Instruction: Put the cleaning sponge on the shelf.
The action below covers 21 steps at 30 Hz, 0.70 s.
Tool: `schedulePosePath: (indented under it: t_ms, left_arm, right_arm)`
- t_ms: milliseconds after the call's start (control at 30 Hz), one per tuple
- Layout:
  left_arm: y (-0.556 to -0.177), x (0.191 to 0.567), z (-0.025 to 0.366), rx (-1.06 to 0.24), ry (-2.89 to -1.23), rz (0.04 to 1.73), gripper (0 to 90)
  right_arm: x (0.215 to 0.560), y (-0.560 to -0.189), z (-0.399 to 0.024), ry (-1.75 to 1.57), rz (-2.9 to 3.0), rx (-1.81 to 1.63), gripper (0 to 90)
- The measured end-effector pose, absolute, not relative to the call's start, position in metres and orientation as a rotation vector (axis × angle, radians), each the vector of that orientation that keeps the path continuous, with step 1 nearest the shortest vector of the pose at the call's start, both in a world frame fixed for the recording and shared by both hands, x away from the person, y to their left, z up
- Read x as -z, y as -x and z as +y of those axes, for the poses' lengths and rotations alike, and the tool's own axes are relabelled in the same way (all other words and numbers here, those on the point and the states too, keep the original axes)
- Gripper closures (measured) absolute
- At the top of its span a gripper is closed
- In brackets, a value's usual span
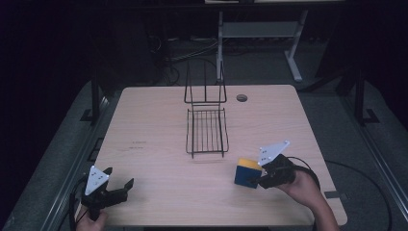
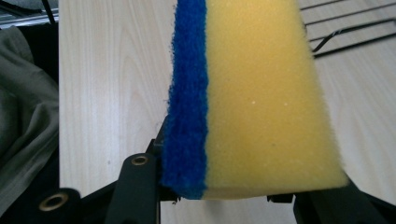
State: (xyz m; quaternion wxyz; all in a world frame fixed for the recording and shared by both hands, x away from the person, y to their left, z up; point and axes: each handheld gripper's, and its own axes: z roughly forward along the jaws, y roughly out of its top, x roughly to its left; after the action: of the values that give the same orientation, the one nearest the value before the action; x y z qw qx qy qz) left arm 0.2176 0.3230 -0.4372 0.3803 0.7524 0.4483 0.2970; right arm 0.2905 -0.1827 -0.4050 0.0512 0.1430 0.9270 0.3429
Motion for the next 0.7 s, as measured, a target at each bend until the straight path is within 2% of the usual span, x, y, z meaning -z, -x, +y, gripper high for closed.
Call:
schedulePosePath:
  t_ms: [700]
  left_arm:
    - [-0.218, 0.437, 0.324, -0.752, -1.918, 1.15, 14.1]
  right_arm:
    - [0.391, -0.321, -0.155, -0.343, 2.861, -1.025, 56.4]
